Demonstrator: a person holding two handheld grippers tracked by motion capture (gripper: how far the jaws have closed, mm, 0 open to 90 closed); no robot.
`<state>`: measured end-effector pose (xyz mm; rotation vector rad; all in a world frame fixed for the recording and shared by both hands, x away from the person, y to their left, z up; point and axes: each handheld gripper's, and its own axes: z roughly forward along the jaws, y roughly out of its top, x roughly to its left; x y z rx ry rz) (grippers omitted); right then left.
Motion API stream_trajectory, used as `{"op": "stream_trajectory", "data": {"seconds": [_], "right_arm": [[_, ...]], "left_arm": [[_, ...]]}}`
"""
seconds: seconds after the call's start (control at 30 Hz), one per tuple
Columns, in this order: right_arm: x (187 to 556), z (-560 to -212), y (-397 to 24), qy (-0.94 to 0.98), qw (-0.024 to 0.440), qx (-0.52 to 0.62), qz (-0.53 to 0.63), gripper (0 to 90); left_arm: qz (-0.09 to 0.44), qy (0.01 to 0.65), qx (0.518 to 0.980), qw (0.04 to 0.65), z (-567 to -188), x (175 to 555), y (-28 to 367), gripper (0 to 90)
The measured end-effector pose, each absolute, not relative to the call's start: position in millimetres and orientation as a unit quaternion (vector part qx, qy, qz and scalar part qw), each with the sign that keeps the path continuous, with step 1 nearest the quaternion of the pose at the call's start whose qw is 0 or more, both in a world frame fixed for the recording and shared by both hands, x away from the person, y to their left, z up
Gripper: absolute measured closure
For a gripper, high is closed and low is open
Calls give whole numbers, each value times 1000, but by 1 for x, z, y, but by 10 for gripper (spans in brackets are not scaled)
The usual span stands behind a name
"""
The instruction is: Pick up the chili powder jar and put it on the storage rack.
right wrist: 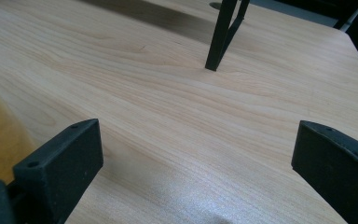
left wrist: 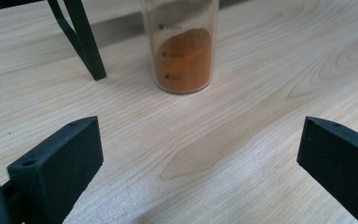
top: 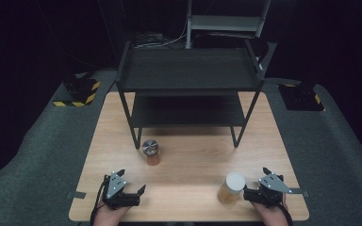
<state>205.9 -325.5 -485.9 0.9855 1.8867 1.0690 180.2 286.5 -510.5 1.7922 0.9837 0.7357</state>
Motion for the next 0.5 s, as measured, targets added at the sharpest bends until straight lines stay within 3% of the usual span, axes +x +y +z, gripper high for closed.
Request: {"op": "stream_trajectory", "data": {"seconds": [0.5], "right_arm": [[207,-486,-324,738,373,382,413,7]], "left_arm": [[308,392,744,446,-507,177,280,8]]}}
